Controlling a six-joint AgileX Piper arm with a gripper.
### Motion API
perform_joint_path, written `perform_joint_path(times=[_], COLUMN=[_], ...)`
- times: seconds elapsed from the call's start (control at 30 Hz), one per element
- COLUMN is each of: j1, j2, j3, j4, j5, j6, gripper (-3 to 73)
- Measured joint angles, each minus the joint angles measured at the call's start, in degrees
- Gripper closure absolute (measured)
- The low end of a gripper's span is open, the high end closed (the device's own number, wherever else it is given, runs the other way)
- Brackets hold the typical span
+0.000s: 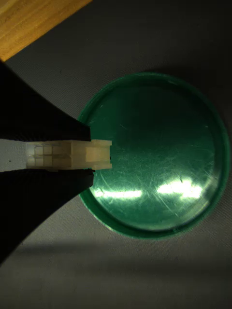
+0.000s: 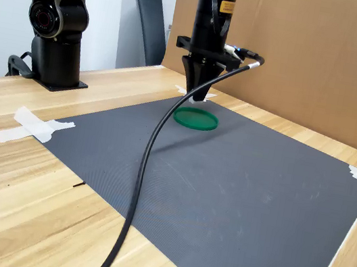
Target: Grasp a white terminal and put it in the green lid.
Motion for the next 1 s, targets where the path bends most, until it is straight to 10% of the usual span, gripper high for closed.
perform_joint_path(times=[0.7,1.0], j1=[0.0,0.0], j2=[1.5,1.5], j3=[4.8,4.8], j4=[0.5,0.5], j5=[-8.0,-8.8], j6=[-4.1,-3.3], gripper=[55.7,14.9])
